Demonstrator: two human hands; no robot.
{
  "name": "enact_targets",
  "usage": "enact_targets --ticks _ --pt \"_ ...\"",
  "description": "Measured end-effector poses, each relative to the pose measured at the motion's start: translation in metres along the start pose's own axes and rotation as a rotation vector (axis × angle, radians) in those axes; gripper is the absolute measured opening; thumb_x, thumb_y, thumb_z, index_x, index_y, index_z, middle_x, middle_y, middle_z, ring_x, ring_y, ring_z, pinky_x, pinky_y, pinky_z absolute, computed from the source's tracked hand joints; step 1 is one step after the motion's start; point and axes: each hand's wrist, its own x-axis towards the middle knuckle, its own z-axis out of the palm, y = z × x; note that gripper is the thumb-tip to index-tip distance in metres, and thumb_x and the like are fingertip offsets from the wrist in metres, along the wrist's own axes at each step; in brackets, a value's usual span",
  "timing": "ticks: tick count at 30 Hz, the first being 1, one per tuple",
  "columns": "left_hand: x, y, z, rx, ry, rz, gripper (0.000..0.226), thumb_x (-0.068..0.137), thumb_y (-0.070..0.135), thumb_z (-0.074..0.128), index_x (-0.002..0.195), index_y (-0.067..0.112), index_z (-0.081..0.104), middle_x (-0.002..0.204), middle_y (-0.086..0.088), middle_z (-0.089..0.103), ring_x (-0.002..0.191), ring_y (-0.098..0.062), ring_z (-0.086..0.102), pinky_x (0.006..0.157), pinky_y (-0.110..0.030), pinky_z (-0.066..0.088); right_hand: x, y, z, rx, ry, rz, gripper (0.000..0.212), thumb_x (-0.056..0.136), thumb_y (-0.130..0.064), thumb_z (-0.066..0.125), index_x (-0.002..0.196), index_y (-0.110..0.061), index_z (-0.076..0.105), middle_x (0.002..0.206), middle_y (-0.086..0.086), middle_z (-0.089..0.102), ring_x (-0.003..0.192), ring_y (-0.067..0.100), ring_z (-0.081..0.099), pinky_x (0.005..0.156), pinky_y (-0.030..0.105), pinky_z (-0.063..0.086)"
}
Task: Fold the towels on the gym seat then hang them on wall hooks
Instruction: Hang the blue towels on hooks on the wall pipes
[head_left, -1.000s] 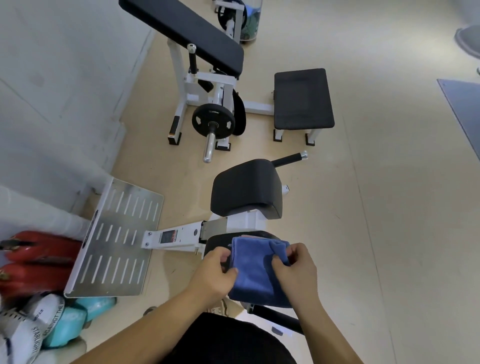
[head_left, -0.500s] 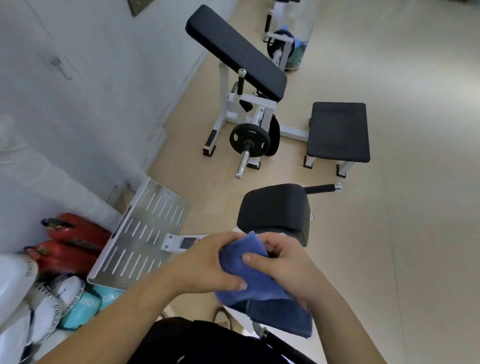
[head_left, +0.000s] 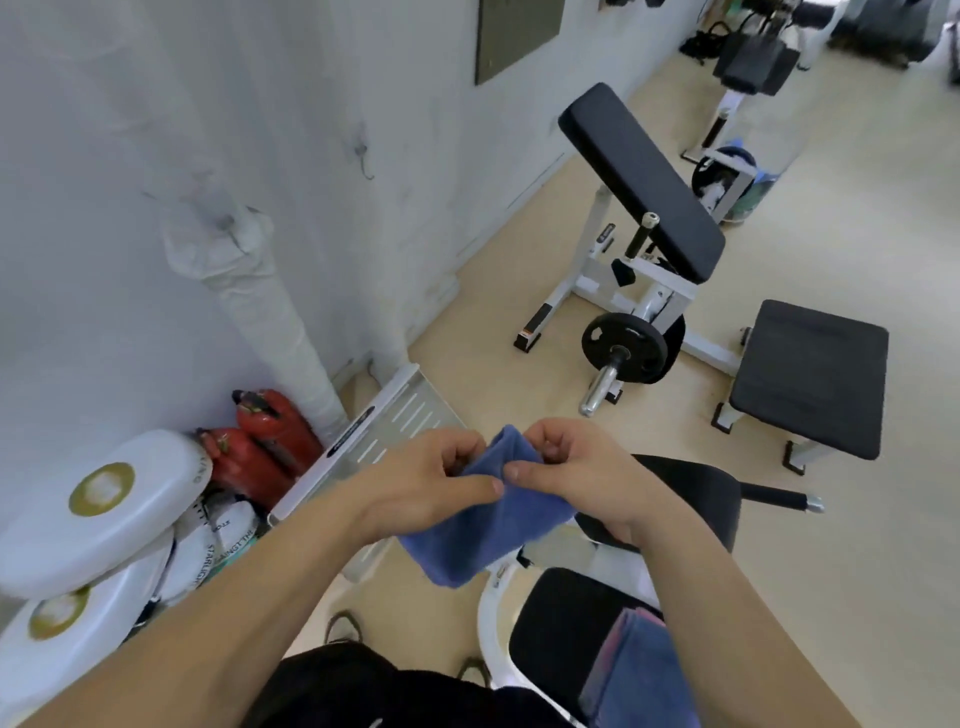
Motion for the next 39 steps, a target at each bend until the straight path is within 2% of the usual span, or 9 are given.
enact_targets --ticks 5,9,12,16,19,25,29,34,39 --pt "0.003 0.001 -0.003 -0.178 0.055 -0.067 0.022 0.090 0.024 0.067 0.077 0.016 0.052 0.067 0.003 0.052 0.063 -0.010 0.050 0.067 -0.030 0.042 -0.005 0.014 0.006 0.181 0.055 -0.028 0.048 0.082 -0.043 0.081 0.110 -0.007 0.065 0.108 0.029 0.068 0.093 0.041 0.066 0.090 0.061 0.053" --pt "-0.008 0.017 -0.023 -0.429 0.102 -0.060 0.036 0.083 0.029 0.066 0.095 -0.003 0.054 0.082 -0.008 0.058 0.078 -0.020 0.056 0.075 -0.039 0.046 -0.015 0.038 0.010 0.196 -0.122 0.102 0.040 0.083 -0.021 0.086 0.119 -0.016 0.068 0.114 0.008 0.075 0.107 0.023 0.072 0.095 0.040 0.059" --pt "-0.014 0.030 -0.042 -0.563 0.226 -0.063 0.038 0.078 0.030 0.067 0.098 -0.002 0.061 0.087 -0.012 0.063 0.083 -0.024 0.059 0.080 -0.041 0.046 -0.013 0.072 0.022 0.136 -0.228 0.245 0.040 0.077 -0.022 0.090 0.114 -0.017 0.075 0.114 0.005 0.078 0.112 0.021 0.073 0.102 0.041 0.056" --pt "-0.026 0.013 -0.060 -0.237 0.444 -0.065 0.018 0.084 0.032 0.070 0.078 0.018 0.060 0.071 0.002 0.059 0.069 -0.015 0.054 0.067 -0.033 0.041 -0.014 0.113 0.040 0.359 -0.141 0.380 0.055 0.074 -0.021 0.090 0.125 -0.010 0.071 0.119 0.011 0.076 0.115 0.029 0.071 0.100 0.042 0.056" --pt "-0.041 -0.016 -0.071 -0.123 0.523 -0.102 0.008 0.097 0.019 0.064 0.101 0.026 0.066 0.089 0.009 0.072 0.078 -0.009 0.065 0.068 -0.025 0.046 -0.007 0.108 0.047 0.649 -0.068 0.360 0.033 0.092 -0.011 0.072 0.124 -0.003 0.070 0.121 0.019 0.074 0.115 0.036 0.071 0.103 0.050 0.054" --pt "-0.053 -0.066 -0.081 0.030 0.589 -0.245 0.010 0.097 0.019 0.057 0.093 0.017 0.065 0.087 -0.001 0.070 0.084 -0.018 0.063 0.074 -0.032 0.048 0.027 0.050 0.083 0.395 0.227 0.269 0.027 0.087 -0.016 0.074 0.108 -0.001 0.066 0.092 0.022 0.074 0.081 0.033 0.072 0.070 0.041 0.058" --pt "-0.046 -0.087 -0.090 0.078 0.648 -0.247 0.011 0.094 0.021 0.054 0.087 0.016 0.060 0.079 -0.003 0.068 0.078 -0.022 0.063 0.073 -0.034 0.052 0.056 0.003 0.115 0.329 0.193 0.171 0.016 0.091 -0.022 0.073 0.097 -0.007 0.071 0.091 0.018 0.076 0.085 0.032 0.075 0.066 0.044 0.062" --pt "-0.034 -0.092 -0.094 0.111 0.555 -0.110 0.039 0.098 0.037 0.049 0.133 0.052 0.051 0.103 0.011 0.076 0.092 -0.010 0.069 0.086 -0.031 0.056 0.106 -0.053 0.167 0.420 0.117 0.190 0.029 0.105 -0.029 0.057 0.103 -0.005 0.072 0.094 0.020 0.078 0.088 0.035 0.076 0.067 0.042 0.062" --pt "-0.022 -0.101 -0.121 0.274 0.505 -0.014 0.059 0.105 0.037 0.044 0.158 0.046 0.022 0.152 0.017 0.043 0.124 -0.011 0.053 0.093 -0.020 0.044 0.145 -0.097 0.187 0.529 0.161 0.236 0.033 0.106 -0.038 0.051 0.099 -0.025 0.081 0.099 0.010 0.081 0.089 0.023 0.078 0.070 0.038 0.060"
